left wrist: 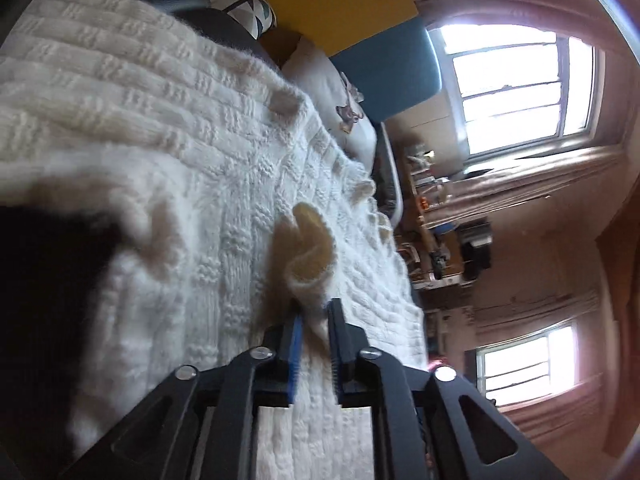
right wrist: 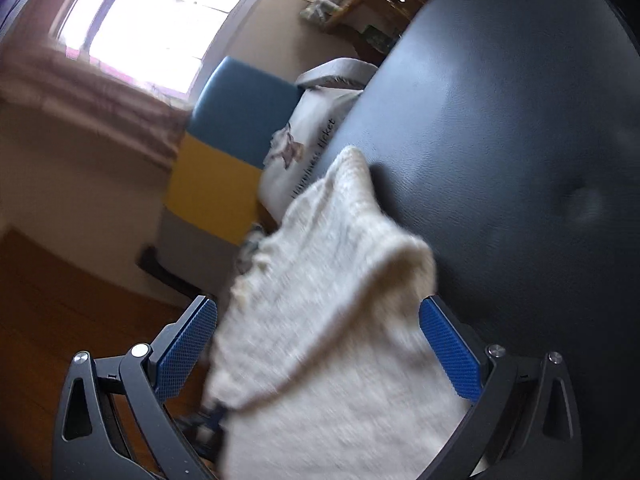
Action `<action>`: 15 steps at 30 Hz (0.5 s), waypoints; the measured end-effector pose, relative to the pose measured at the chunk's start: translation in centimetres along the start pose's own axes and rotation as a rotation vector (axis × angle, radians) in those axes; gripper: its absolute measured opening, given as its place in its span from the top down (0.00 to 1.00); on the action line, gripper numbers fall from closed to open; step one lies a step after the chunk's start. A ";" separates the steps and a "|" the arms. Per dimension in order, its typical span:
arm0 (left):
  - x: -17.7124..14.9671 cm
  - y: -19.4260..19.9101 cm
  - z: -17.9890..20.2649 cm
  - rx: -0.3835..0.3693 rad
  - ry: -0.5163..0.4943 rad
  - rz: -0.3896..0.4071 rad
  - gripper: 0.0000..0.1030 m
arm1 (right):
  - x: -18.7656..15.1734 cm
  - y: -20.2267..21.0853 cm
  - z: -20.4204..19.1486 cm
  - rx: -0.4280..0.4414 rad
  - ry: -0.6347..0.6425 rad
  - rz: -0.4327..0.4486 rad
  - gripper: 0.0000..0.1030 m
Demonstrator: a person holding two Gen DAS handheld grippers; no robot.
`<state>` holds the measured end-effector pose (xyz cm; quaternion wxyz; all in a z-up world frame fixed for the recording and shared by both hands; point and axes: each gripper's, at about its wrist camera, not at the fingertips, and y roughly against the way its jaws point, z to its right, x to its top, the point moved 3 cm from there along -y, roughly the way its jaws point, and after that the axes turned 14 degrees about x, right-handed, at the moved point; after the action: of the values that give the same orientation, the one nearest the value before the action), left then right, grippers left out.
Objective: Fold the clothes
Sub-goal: 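Swing the held sleeve with the left gripper across the sweater body, then open the left gripper and release the sleeve onto the sweater body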
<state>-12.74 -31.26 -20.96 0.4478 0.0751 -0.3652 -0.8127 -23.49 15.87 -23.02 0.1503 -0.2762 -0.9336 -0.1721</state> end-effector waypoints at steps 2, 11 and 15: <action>0.5 0.2 -0.4 -0.002 0.000 0.002 0.82 | -1.2 -0.1 -1.4 -0.002 0.078 -0.041 0.00; 3.8 0.0 -0.7 0.046 -0.040 0.006 0.74 | -6.7 -3.7 -3.9 -0.078 0.266 -0.245 0.00; 4.5 -1.9 0.1 0.055 -0.082 -0.079 0.74 | -8.0 -5.0 -4.1 -0.103 0.291 -0.284 0.00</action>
<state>-16.75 -34.09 -21.20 0.3980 0.0683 -0.4020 -0.8218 -19.14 6.58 -23.52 0.2437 -0.1212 -0.9215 -0.2771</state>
